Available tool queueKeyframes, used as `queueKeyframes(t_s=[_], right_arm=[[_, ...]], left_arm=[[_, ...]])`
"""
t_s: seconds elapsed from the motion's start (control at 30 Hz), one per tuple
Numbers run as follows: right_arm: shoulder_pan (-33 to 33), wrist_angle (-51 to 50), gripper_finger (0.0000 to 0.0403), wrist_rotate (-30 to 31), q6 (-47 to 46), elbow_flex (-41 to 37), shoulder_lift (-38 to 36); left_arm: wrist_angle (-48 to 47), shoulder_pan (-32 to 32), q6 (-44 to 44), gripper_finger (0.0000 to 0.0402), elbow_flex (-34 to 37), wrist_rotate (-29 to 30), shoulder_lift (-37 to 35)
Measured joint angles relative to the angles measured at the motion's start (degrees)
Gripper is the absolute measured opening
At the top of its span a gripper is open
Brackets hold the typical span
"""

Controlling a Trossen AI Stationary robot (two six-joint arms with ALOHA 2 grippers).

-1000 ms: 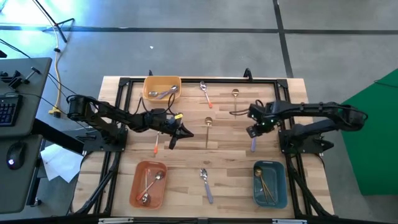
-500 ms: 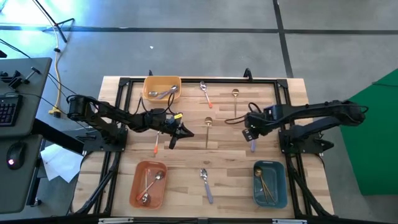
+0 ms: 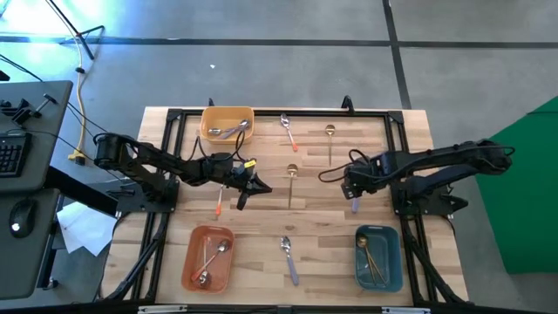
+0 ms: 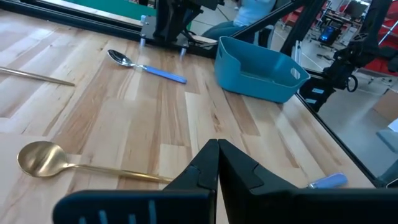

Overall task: Sort silverware by color (type)
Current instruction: Put the purple spoon into the yellow bin

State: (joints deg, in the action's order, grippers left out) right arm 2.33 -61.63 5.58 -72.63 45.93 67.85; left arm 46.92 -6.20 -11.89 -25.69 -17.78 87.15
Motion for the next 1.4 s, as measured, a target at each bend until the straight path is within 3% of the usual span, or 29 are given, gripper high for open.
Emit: queueKeyframes(t_s=[0.23, 0.6, 1.03, 1.27, 1.4], right_arm=[[0.0, 0.1, 0.0236, 0.0, -2.1, 0.0, 1.3], [0.0, 0.7, 0.0236, -1.6, -4.6, 0.0, 12.5], [-7.0, 4.7, 0.0235, 2.3, -5.3, -0.8, 16.9], [-8.0, 19.1, 0.0188, -0.8, -5.5, -10.5, 16.1], [-7.8, 19.0, 0.0137, 0.2, -5.2, -10.4, 16.2]], left_arm=[[0.0, 0.0, 0.0, 0.0, 0.0, 0.0, 0.0], [-0.2, 0.0, -0.1, 0.0001, 0.0, 0.0, 0.0], [-0.3, 0.7, -0.6, 0.0001, 0.0, 0.0, 0.0], [-0.3, 1.0, -0.5, 0.0001, 0.0, 0.0, 0.0], [-0.2, 1.0, -0.5, 0.0001, 0.0, 0.0, 0.0]])
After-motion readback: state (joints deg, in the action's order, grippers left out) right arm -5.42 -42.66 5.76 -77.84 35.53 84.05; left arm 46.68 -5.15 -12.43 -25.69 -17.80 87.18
